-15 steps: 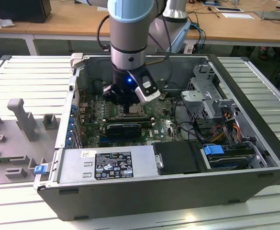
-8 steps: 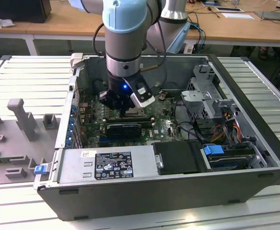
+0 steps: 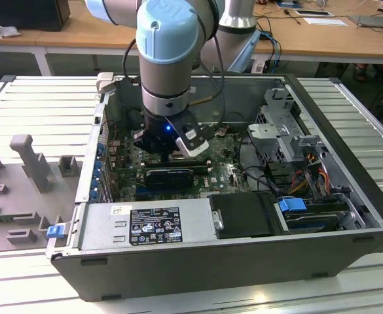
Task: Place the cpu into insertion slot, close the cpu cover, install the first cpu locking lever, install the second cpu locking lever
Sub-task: 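Install the second cpu locking lever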
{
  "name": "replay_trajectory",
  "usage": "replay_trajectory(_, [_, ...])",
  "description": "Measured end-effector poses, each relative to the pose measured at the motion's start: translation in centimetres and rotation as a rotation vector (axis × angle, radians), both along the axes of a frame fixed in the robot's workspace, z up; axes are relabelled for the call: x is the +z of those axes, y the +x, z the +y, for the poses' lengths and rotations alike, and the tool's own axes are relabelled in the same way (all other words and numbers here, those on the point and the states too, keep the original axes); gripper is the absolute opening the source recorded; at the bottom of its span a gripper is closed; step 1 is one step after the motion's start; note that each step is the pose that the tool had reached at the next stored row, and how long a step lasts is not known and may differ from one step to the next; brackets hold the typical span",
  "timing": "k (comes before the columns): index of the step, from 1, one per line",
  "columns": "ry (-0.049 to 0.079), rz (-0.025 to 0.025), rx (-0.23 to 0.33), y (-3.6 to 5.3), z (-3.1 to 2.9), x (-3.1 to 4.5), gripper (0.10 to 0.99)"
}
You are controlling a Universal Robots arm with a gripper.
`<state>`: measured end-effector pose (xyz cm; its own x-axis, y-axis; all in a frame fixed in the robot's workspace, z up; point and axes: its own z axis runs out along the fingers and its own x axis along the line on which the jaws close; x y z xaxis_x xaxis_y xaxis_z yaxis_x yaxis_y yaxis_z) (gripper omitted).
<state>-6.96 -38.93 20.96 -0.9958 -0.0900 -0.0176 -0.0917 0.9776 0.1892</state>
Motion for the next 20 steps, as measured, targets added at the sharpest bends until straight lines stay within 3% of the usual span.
replay_trajectory(3, [0.032, 0.0000, 0.000, -0.32, -0.46, -0.27, 0.106])
replay_trajectory(4, [0.049, 0.0000, 0.000, -0.35, -0.48, -0.43, 0.106])
replay_trajectory(9, [0.077, 0.0000, 0.001, -0.36, -0.53, -0.88, 0.106])
replay_trajectory(10, [0.092, 0.0000, 0.001, -0.41, -0.60, -1.08, 0.106])
replay_trajectory(14, [0.125, 0.0001, 0.003, -0.65, -0.75, -1.45, 0.106])
replay_trajectory(20, [0.127, 0.0004, 0.003, -0.68, -0.76, 0.15, 0.106])
